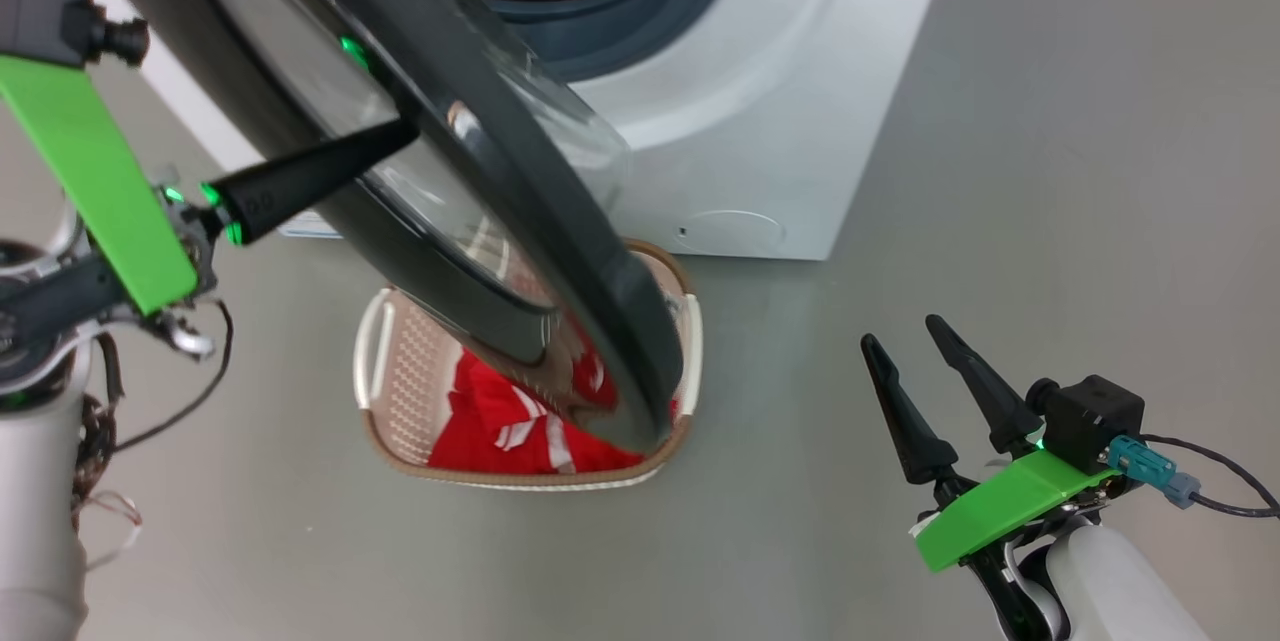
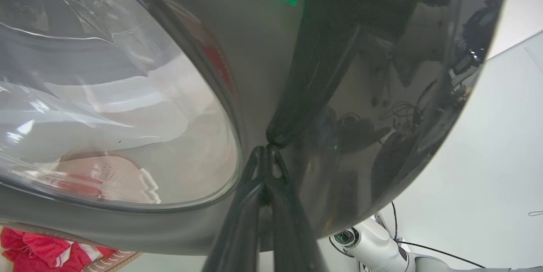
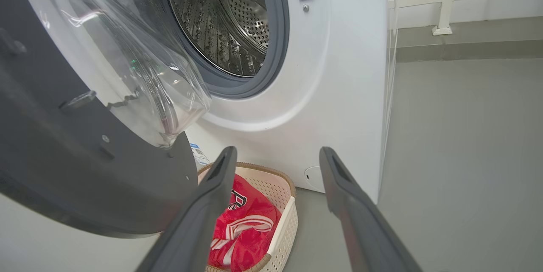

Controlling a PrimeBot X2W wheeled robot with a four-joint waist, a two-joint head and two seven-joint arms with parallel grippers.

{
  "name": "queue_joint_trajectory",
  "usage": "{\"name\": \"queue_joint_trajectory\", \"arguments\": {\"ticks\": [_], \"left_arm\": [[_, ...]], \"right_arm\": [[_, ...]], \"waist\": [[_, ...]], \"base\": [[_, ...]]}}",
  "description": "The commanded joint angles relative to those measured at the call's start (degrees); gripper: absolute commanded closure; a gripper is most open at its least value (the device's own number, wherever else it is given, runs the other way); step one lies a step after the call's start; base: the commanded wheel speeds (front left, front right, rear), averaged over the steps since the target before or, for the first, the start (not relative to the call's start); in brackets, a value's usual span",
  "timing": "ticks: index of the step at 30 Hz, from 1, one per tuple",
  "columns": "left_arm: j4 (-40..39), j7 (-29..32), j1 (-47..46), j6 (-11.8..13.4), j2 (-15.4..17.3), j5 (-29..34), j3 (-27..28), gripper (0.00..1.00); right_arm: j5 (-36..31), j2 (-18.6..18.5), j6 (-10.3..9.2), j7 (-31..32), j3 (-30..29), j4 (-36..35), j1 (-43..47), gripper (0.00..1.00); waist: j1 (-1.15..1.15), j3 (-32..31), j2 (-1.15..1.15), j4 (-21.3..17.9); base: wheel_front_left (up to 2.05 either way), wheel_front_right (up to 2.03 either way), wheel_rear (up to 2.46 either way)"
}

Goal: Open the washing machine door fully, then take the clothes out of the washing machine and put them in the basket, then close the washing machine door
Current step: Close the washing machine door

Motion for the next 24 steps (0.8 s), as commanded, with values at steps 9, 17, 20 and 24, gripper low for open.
{"name": "queue_joint_trajectory", "arguments": {"ticks": [9, 17, 20, 24], "left_arm": [[3.92, -6.99, -8.17, -0.61, 1.99, 1.16, -0.04, 1.0], [9.45, -14.51, -12.94, -0.61, 3.65, 2.43, -1.23, 1.0], [11.46, -17.28, -14.31, -0.61, 4.1, 2.7, -1.64, 1.0], [13.69, -19.94, -15.52, -0.61, 4.66, 2.62, -2.86, 1.0]], "right_arm": [[-0.5, 1.45, 0.09, -0.68, 0.33, -2.0, -1.97, 0.0], [-0.54, 2.57, 0.09, -0.68, 0.47, -2.27, -2.83, 0.0], [-0.54, 2.69, 0.09, -0.68, 0.26, -2.35, -2.97, 0.0], [-0.65, 2.89, 0.09, -0.68, 0.09, -2.33, -2.98, 0.0]], "waist": [[0.0, 3.38, 0.0, -6.62], [0.0, 4.78, 0.0, -10.65], [0.0, 5.09, 0.0, -11.5], [0.0, 5.1, 0.0, -12.11]], "base": [[0.0, 0.0, 0.0], [0.0, 0.0, 0.0], [0.0, 0.0, 0.0], [0.0, 0.0, 0.0]]}}
